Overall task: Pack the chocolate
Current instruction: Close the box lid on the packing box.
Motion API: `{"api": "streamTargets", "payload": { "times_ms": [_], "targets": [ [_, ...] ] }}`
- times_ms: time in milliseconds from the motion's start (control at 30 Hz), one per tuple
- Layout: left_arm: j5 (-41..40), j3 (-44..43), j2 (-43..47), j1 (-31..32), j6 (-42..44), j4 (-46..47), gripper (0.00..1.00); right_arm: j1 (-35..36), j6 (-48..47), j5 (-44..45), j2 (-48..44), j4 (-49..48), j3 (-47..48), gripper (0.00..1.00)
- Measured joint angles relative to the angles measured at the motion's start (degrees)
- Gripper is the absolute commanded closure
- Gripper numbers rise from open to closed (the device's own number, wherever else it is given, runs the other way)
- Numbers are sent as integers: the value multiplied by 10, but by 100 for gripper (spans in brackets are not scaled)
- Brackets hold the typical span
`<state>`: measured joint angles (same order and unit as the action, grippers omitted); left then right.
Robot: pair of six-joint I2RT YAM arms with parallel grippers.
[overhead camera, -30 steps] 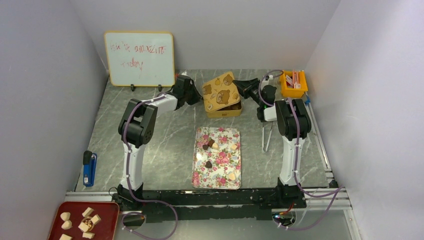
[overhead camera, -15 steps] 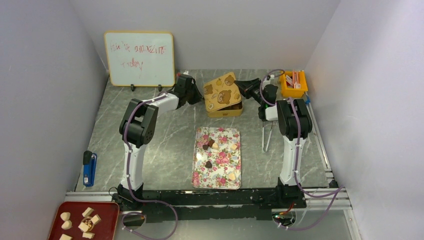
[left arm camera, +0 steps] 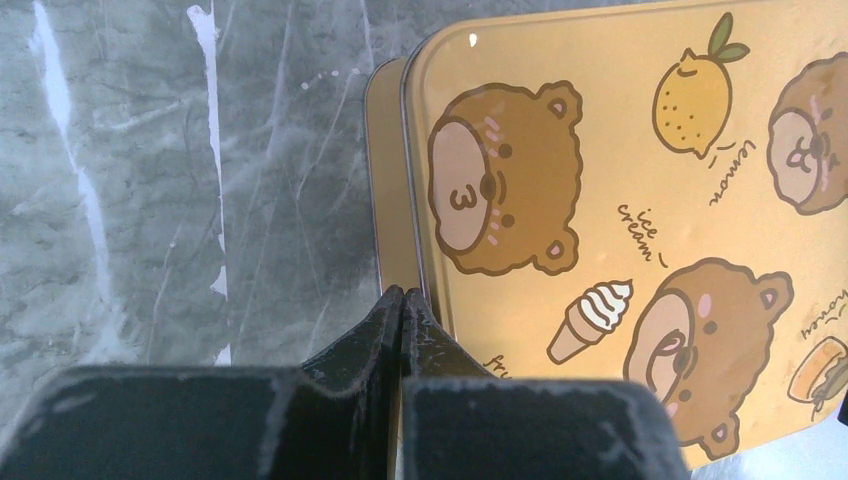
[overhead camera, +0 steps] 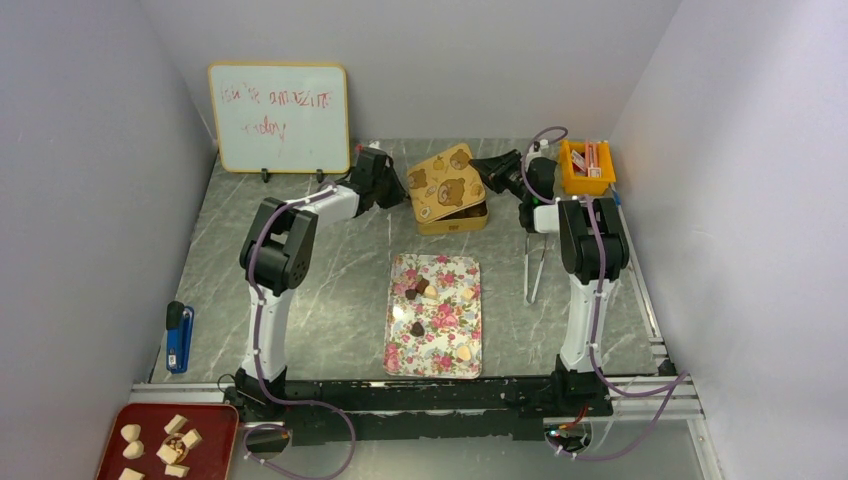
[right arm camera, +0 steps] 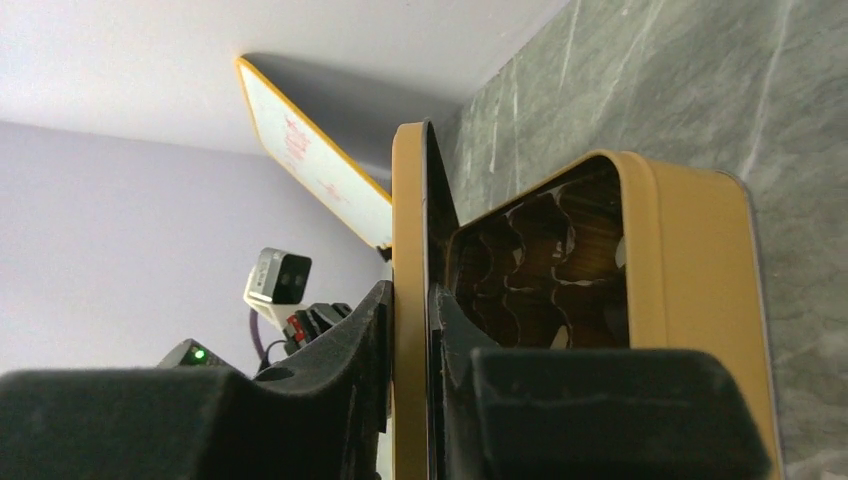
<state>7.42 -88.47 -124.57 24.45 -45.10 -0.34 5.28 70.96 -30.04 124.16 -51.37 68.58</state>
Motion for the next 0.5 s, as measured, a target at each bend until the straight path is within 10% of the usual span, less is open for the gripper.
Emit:
{"api": "streamTargets", "payload": {
  "times_ms": [500],
  "targets": [
    [2,-9,-9,8,0,0,95,0,-97,14,-15,122,0,70]
  ]
}}
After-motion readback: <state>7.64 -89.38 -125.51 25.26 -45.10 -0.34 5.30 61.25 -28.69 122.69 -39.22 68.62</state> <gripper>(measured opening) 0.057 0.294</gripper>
